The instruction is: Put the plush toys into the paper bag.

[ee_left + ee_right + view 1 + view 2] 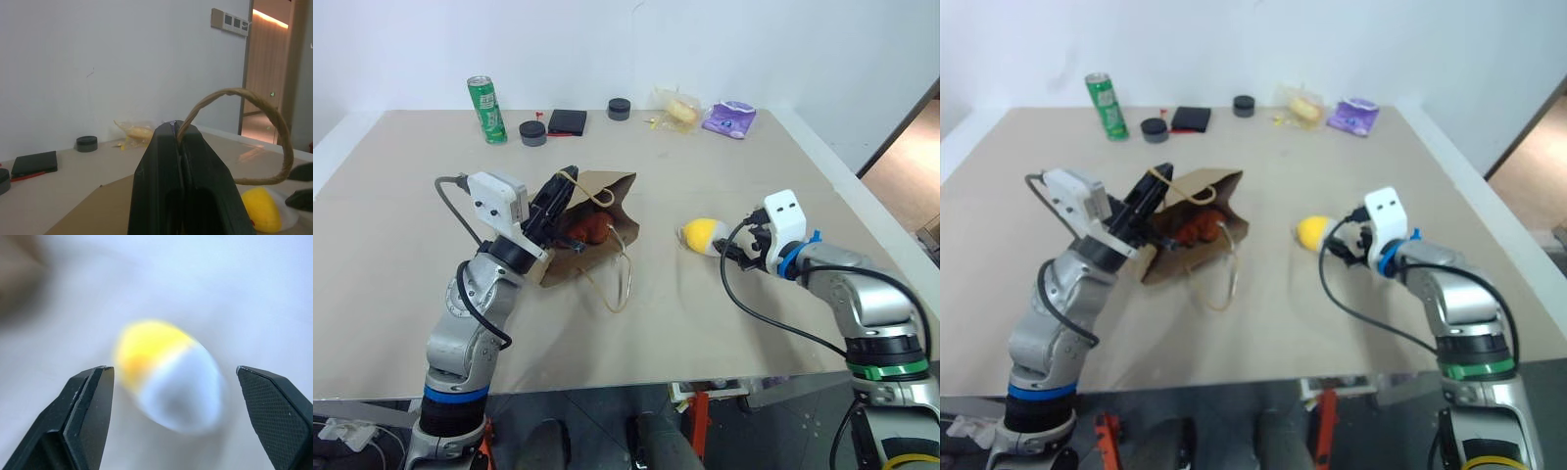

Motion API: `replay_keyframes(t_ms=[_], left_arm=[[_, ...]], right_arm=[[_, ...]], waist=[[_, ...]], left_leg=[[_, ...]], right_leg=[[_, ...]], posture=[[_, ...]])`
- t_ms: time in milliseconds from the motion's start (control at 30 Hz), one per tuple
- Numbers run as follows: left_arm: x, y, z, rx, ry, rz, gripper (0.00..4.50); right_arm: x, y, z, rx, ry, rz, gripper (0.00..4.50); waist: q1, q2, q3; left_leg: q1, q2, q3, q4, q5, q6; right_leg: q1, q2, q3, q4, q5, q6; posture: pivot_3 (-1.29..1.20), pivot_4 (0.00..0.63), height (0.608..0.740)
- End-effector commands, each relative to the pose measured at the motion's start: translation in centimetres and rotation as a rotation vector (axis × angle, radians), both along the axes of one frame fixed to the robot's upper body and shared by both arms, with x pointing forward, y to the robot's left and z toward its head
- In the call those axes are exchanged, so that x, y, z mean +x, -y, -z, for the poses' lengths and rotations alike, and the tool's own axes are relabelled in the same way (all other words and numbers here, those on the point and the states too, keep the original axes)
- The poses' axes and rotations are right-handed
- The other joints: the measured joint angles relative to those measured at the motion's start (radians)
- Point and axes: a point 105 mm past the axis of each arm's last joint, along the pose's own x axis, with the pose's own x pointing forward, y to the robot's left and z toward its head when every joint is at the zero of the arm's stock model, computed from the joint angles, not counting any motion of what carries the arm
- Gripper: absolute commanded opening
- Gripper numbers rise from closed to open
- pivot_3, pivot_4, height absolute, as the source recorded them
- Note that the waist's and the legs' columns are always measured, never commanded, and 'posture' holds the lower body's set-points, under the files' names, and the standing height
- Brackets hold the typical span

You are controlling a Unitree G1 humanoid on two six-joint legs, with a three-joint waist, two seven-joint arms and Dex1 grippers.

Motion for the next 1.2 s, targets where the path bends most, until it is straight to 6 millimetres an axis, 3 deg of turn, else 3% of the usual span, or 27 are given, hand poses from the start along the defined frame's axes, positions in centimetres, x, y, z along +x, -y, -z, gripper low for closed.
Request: replay_keyframes(t_ms=[33, 67, 133, 167, 200, 367, 400, 467, 533, 600, 700, 867, 1000, 1200], left_arm=[[0.0, -0.1, -1.1, -0.02, 0.028, 0.016, 0.0], [0.0, -0.1, -1.1, -0.022, 0.025, 0.015, 0.0], [0.1, -0.2, -1.2, -0.029, 0.019, 0.012, 0.0], [0.2, -0.3, -1.2, -0.033, 0.014, 0.009, 0.0], [0.3, -0.4, -1.1, -0.036, 0.01, 0.007, 0.0], [0.5, -0.7, -1.0, -0.044, -0.004, -0.003, 0.0], [0.5, -0.7, -1.0, -0.047, -0.008, -0.004, 0.0], [0.6, -0.8, -0.9, -0.049, -0.011, -0.006, 0.0], [0.7, -0.9, -1.0, -0.052, -0.011, -0.008, 0.0], [0.7, -0.9, -1.1, -0.054, -0.01, -0.009, 0.0], [0.8, -0.9, -1.1, -0.056, -0.011, -0.007, 0.0], [1.0, -0.9, -1.2, -0.059, -0.009, -0.007, 0.0], [1.2, -0.9, -1.3, -0.066, -0.006, -0.013, 0.0], [1.2, -0.9, -1.3, -0.075, -0.004, -0.018, 0.0]], right_arm=[[1.7, -0.7, -0.8, 0.068, 0.07, -0.004, 4.34], [1.9, -0.9, -0.7, 0.077, 0.073, -0.009, 3.96], [2.2, -1.1, -0.6, 0.086, 0.076, -0.012, 3.77], [2.2, -1.2, -0.5, 0.089, 0.079, -0.017, 2.84], [2.2, -1.3, -0.5, 0.09, 0.083, -0.023, 2.62], [1.7, -1.3, -0.5, 0.089, 0.08, -0.052, 0.3], [1.6, -1.4, -0.8, 0.098, 0.089, -0.061, 0.07], [1.1, -1.9, -2.4, 0.119, 0.151, -0.116, 0.07], [-0.8, -4.1, -6.8, 0.244, 0.29, -0.276, 0.07], [-3.2, -6.1, -9.5, 0.301, 0.348, -0.424, 0.07], [-5.5, -9.3, -10.8, 0.288, 0.337, -0.566, 0.07], [-6.2, -14.4, -9.4, 0.205, 0.265, -0.655, 0.07], [-4.5, -17.3, -7.1, 0.124, 0.227, -0.629, 0.07], [-2.7, -21.4, -6.6, 0.14, 0.22, -0.631, 0.07]], waist=[[0.0, 0.0, 0.0], [-0.001, 0.0, 0.0], [0.001, 0.0, 0.0], [0.001, 0.0, 0.0], [0.002, 0.0, 0.0], [0.003, 0.0, 0.0], [0.003, 0.0, 0.0], [0.003, 0.0, 0.0], [0.003, 0.001, 0.001], [0.002, 0.004, 0.003], [0.002, 0.004, 0.002], [0.002, 0.004, 0.002], [0.002, 0.004, 0.002], [0.002, 0.004, 0.002]], left_leg=[[0.0, 0.0, 0.0, 0.0, 0.0, 0.0], [0.0, 0.0, 0.0, 0.0, 0.0, 0.0], [0.0, 0.0, 0.0, 0.0, 0.0, 0.0], [0.0, 0.0, 0.0, 0.0, 0.0, 0.0], [0.0, 0.0, 0.0, 0.0, 0.0, 0.0], [0.0, 0.0, 0.001, 0.0, 0.0, 0.0], [0.0, 0.0, 0.001, 0.0, 0.0, 0.0], [0.0, 0.0, 0.0, 0.0, 0.0, 0.0], [0.0, 0.0, 0.0, 0.0, 0.0, 0.0], [-0.001, 0.0, 0.0, 0.0, 0.0, 0.0], [-0.001, 0.001, 0.0, 0.0, 0.0, 0.0], [0.001, 0.002, -0.001, 0.0, 0.0, 0.0], [0.0, 0.002, 0.0, 0.001, 0.0, 0.0], [-0.001, 0.001, 0.0, 0.001, 0.0, 0.0]], right_leg=[[0.0, 0.0, 0.0, 0.0, 0.002, 0.003], [0.0, 0.001, 0.0, 0.0, 0.002, 0.004], [0.0, 0.001, 0.001, 0.0, 0.002, 0.004], [0.0, 0.0, 0.001, 0.0, 0.003, 0.004], [0.0, 0.0, 0.001, 0.0, 0.002, 0.004], [0.0, -0.001, 0.001, 0.0, 0.002, 0.005], [0.0, -0.001, 0.001, 0.0, 0.003, 0.005], [0.0, -0.001, 0.0, 0.0, 0.002, 0.005], [0.0, 0.0, 0.0, 0.0, 0.002, 0.005], [-0.001, 0.0, 0.0, 0.0, 0.002, 0.005], [0.0, 0.0, 0.0, 0.0, 0.002, 0.005], [0.001, 0.002, -0.001, 0.0, 0.001, 0.0], [0.0, 0.001, 0.0, 0.0, 0.001, -0.001], [-0.001, 0.001, 0.0, 0.0, 0.004, 0.004]], posture=[[0.0, 0.15, 0.74], [0.0, 0.15, 0.74], [0.0, 0.15, 0.74], [0.0, 0.15, 0.74], [0.0, 0.15, 0.74], [0.0, 0.15, 0.74], [0.0, 0.15, 0.74], [0.0, 0.15, 0.74], [0.0, 0.15, 0.74], [0.0, 0.15, 0.74], [0.0, 0.15, 0.74], [0.0, 0.15, 0.74], [0.0, 0.15, 0.74], [0.0, 0.15, 0.74]])
